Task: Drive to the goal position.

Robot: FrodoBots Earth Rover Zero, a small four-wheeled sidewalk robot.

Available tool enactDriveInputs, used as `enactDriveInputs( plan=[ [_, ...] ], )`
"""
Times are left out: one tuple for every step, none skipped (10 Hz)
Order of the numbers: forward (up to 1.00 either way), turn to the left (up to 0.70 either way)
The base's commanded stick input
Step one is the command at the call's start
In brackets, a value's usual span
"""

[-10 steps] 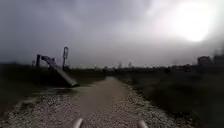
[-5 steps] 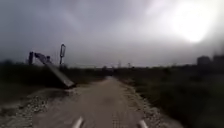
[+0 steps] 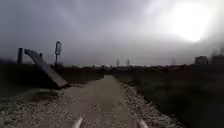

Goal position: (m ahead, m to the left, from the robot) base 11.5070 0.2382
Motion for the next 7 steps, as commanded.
enactDriveInputs(
  plan=[
    [0.7,0.0],
    [0.7,0.0],
    [0.7,0.0],
    [0.7,0.0],
    [0.7,0.0],
    [0.7,0.0],
    [0.7,0.0]
  ],
)
